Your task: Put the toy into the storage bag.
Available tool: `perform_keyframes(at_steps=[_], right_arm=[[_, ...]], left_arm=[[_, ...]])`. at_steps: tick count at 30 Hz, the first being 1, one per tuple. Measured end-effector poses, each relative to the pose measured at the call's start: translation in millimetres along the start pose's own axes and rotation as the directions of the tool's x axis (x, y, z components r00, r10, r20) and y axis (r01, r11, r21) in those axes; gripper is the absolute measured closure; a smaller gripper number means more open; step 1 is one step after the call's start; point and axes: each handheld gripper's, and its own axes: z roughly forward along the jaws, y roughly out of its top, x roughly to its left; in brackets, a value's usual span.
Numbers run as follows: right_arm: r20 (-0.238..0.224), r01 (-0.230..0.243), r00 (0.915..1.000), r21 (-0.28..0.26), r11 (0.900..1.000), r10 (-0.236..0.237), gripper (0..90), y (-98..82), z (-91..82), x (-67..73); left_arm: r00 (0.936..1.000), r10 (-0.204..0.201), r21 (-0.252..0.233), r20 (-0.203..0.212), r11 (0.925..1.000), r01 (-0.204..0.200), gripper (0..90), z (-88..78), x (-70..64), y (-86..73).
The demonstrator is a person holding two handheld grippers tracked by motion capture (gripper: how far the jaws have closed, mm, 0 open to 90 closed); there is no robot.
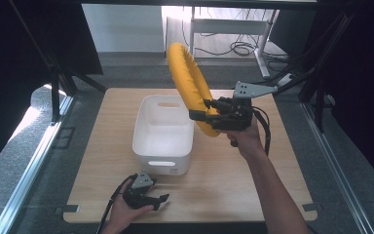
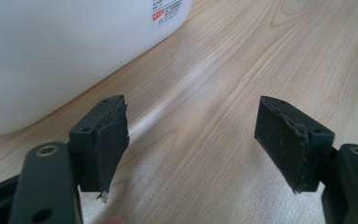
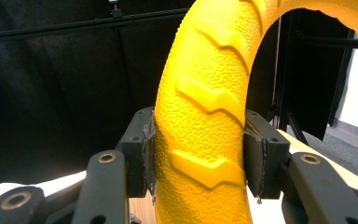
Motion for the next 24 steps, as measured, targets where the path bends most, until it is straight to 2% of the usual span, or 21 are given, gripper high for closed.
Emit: perform_keyframes(at_steps=[24], right_arm=[[-0.057,0.012,0.9983,0.021,1.000,-0.011,51.0,4.4,32.4,10.2]], left_arm=[[1.0000,-0.009,-0.004,0.004,1.0000,0.009,25.8,0.2,0.0,-0.3]])
